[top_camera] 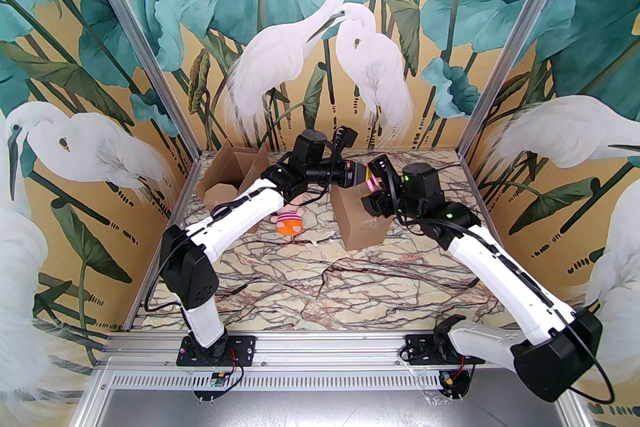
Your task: Unpack the express box
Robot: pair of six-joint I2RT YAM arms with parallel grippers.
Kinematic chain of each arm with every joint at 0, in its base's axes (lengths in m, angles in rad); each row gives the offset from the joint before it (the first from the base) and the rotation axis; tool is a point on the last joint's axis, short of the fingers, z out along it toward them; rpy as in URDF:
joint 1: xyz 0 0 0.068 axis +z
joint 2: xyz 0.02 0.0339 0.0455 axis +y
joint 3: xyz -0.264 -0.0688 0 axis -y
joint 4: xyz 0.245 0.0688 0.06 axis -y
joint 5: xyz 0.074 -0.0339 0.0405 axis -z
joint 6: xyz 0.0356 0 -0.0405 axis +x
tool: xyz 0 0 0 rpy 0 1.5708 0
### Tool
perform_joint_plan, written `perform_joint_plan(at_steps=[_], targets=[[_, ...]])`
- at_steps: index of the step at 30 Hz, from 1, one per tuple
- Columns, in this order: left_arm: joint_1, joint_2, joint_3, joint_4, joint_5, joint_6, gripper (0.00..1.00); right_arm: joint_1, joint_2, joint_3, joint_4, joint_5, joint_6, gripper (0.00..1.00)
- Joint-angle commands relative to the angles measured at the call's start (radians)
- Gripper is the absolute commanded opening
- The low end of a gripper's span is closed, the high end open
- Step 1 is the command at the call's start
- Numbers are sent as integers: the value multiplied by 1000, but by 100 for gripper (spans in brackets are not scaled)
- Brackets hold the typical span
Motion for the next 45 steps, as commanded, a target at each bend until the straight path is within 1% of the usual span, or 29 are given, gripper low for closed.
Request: perform_joint_plan(at_steps=[1,2,4,7,9,11,13,14,17,20,22,27,29,31,35,39,42,43,45], targets=[[26,1,9,130,-13,-73,3,-41,-89,-80,126,-1,137,88],[33,0,2,159,-22,-95,3,-58,-119,-114,167,-12,194,92],[44,3,-3,218,-37,-130,2,-87,-197,-204,284,-2,371,100],[46,13,0,284,-61,-158,1,-114,-291,-329,456,42,629,99],[49,17,2,331,-77,-180,1,-119,-325,-392,560,79,790,99],[48,21,6,376,-92,-202,1,-121,-338,-473,752,76,945,99],[49,27,11,431,-97,-233,1,-120,-316,-543,982,61,1046,100],[49,33,14,454,-95,-255,1,-117,-296,-557,1065,60,1073,99],[48,61,40,552,-83,-339,0,-94,-215,-539,1242,56,1084,100],[48,88,55,665,-82,-437,0,-81,-109,-518,1428,93,1123,99],[45,105,80,705,-77,-480,0,-81,-25,-499,1552,110,1155,100],[36,119,102,758,-77,-541,0,-77,116,-434,1702,129,1182,99],[36,120,98,782,-77,-564,0,-78,147,-416,1736,153,1165,98],[31,121,99,796,-75,-586,0,-77,181,-386,1772,151,1136,97],[15,125,101,815,-70,-606,0,-77,262,-312,1840,159,1137,94],[8,138,93,846,-56,-636,0,-78,315,-219,1841,119,1145,86],[6,141,82,877,-54,-657,0,-77,340,-181,1842,129,1156,83],[7,145,84,891,-52,-664,0,-77,347,-173,1841,133,1160,78],[3,150,86,900,-51,-673,0,-76,361,-156,1841,130,1168,74]])
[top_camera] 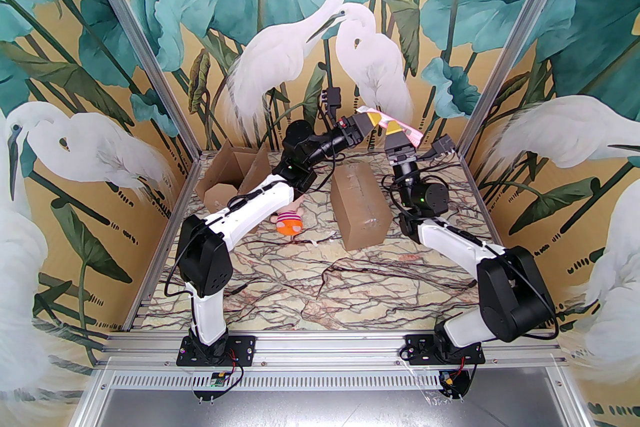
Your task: Unpack the express box
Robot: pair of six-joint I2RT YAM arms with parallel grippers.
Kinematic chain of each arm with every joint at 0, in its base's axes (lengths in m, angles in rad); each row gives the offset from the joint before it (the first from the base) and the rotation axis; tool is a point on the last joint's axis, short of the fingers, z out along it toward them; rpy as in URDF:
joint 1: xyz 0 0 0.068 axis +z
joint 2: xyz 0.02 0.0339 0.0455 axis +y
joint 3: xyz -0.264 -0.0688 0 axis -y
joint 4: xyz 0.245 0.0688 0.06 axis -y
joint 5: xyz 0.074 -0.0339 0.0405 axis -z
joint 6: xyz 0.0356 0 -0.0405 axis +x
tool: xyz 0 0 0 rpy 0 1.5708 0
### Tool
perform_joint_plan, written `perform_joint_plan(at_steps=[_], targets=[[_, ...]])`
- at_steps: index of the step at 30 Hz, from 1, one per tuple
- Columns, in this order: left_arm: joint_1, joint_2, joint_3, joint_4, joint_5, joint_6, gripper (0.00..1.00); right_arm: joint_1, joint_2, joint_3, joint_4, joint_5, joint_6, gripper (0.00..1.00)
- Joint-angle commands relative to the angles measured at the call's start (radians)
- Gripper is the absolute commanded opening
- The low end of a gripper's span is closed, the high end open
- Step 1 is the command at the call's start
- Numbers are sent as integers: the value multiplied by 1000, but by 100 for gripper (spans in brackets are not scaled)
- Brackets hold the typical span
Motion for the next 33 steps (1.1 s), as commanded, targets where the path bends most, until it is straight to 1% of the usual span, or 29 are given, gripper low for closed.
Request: perform_joint_plan(at_steps=[1,8,14,16,19,23,27,30,33], targets=[[-8,32,17,63,18,-35,0,5,21,44,41,-5,16,72],[-18,43,16,65,23,-41,0,7,42,90,41,17,26,57],[-19,35,1,62,23,-36,0,7,50,109,41,29,34,41],[-18,32,-4,62,23,-32,0,8,52,107,41,35,37,35],[-18,27,-10,62,20,-29,0,7,54,98,41,52,47,28],[-19,23,-19,64,20,-24,0,7,57,91,41,68,58,24],[-19,20,-28,68,22,-27,1,7,61,93,41,75,65,17],[-17,14,-42,70,25,-22,6,7,62,90,41,82,80,14],[-18,-3,-60,61,17,-2,25,7,62,84,41,89,94,12]])
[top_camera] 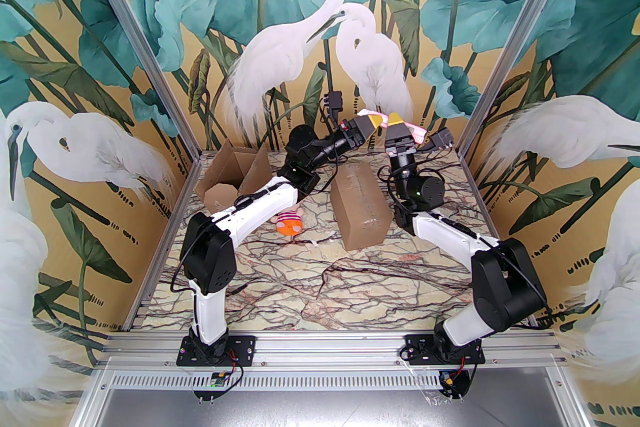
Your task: Unpack the express box
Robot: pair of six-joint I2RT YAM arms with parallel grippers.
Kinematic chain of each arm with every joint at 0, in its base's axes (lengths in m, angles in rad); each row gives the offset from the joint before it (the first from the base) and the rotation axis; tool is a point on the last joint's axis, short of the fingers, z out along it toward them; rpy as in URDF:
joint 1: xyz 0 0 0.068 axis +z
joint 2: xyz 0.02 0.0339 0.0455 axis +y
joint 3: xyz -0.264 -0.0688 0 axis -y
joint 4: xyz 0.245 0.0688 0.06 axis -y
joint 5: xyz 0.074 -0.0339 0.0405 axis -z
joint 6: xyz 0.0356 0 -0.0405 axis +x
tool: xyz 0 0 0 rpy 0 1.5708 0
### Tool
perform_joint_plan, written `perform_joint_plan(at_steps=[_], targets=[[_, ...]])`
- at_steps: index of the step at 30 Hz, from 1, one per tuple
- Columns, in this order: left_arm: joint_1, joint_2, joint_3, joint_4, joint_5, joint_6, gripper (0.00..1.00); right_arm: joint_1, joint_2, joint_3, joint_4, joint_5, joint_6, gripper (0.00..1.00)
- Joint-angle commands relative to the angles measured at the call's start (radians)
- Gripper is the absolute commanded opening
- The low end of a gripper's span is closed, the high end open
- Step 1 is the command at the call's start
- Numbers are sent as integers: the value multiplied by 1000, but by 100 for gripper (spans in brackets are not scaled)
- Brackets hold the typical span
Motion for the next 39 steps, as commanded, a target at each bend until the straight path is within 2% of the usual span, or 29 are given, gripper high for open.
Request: perform_joint_plan(at_steps=[1,4,9,11,13,18,21,24,31,36,39], targets=[[-9,-35,-36,-8,23,29,34,-6,7,1,20,42,12,11],[-8,-71,-77,-29,9,75,57,-7,-2,-14,21,40,6,10],[-8,-168,-166,-126,-34,193,87,-15,-53,-94,15,55,-22,9],[-9,-218,-205,-196,-64,251,93,-24,-97,-146,-15,59,-38,8],[-7,-270,-246,-274,-93,317,99,-39,-167,-196,-119,68,-61,7],[17,-350,-285,-501,-164,431,99,-71,-366,-208,-538,40,-281,5],[59,-352,-274,-610,-157,458,99,-79,-424,-138,-818,12,-435,4],[104,-313,-214,-737,-138,500,99,-83,-430,-74,-992,-21,-549,4],[183,-95,52,-1001,0,663,98,-86,-361,80,-1275,-4,-758,3],[223,72,220,-1113,31,754,94,-90,-267,186,-1414,111,-899,2],[253,168,295,-1138,85,758,92,-98,-219,217,-1467,189,-959,2]])
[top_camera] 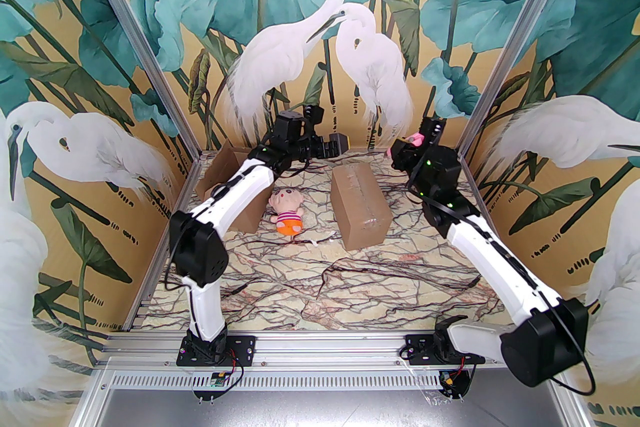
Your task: Unpack the express box
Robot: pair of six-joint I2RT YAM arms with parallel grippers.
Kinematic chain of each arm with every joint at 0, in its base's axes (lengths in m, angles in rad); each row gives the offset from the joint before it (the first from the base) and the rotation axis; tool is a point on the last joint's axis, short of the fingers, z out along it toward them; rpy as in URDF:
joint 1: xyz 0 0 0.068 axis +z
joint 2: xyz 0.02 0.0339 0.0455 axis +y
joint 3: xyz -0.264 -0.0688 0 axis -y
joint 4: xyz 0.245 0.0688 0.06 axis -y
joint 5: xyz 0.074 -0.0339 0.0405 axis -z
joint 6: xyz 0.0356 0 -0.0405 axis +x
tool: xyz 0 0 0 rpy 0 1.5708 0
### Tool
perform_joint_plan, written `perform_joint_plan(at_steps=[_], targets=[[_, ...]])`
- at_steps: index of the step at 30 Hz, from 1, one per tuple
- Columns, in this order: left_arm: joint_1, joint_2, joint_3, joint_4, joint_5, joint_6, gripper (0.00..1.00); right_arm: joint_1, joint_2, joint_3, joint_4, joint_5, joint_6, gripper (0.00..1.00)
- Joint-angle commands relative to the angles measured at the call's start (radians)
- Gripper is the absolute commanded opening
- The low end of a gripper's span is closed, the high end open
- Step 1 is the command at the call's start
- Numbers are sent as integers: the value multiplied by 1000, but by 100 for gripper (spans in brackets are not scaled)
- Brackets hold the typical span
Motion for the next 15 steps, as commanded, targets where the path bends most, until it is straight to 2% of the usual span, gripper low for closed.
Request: perform_joint_plan(at_steps=[1,6,10,15], targets=[[36,100,90,-115,104,63,91,-19,49,51,-130,107,-127,2],[41,224,198,-186,220,114,91,-69,129,54,-185,90,-121,1],[39,258,192,-200,271,145,91,-75,177,76,-262,149,-133,0],[32,266,133,-173,340,166,91,-74,156,38,-255,99,-145,0]])
